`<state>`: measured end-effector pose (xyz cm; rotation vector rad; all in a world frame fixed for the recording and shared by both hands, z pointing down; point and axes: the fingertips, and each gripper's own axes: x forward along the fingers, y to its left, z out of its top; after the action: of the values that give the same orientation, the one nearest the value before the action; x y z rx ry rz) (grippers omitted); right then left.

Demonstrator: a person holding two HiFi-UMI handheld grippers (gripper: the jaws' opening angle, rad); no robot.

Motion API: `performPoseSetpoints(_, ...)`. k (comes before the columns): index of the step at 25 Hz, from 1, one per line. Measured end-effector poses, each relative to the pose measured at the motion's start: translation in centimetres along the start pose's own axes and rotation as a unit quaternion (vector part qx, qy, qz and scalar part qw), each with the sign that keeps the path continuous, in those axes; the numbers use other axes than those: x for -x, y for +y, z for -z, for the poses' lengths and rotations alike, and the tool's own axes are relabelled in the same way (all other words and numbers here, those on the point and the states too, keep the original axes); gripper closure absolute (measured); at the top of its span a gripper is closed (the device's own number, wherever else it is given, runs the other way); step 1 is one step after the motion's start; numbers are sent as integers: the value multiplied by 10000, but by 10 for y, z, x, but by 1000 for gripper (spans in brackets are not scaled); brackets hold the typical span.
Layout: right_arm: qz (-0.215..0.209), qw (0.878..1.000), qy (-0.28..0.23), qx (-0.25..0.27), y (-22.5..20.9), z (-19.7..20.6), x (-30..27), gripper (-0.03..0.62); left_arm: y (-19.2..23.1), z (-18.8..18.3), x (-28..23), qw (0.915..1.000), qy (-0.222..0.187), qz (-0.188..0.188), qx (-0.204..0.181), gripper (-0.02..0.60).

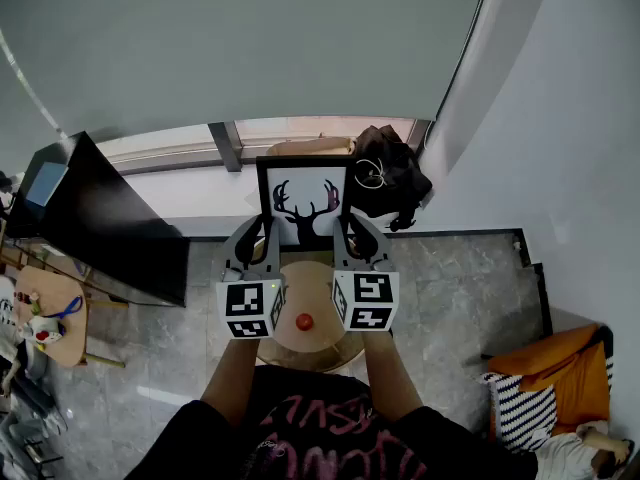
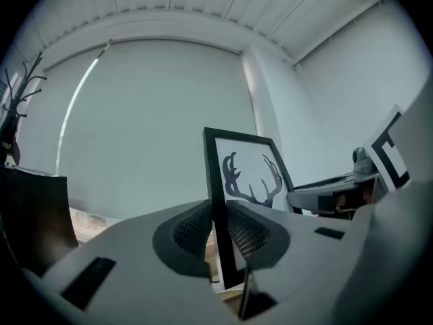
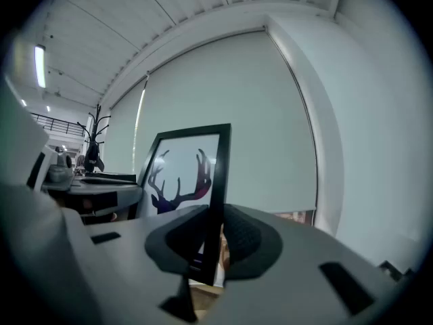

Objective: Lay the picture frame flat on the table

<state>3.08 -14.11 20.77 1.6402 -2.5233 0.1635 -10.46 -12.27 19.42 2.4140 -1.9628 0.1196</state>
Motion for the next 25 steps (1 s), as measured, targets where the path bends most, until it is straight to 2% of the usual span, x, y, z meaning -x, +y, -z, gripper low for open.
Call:
performPoseSetpoints(12, -38, 10000, 31, 17, -6, 3, -16, 513, 4, 4, -17, 10000, 51, -29, 36, 511)
performPoseSetpoints(25, -53, 10000, 63, 36, -2, 12, -10, 513, 3, 13, -9, 10000, 87, 0, 44, 511)
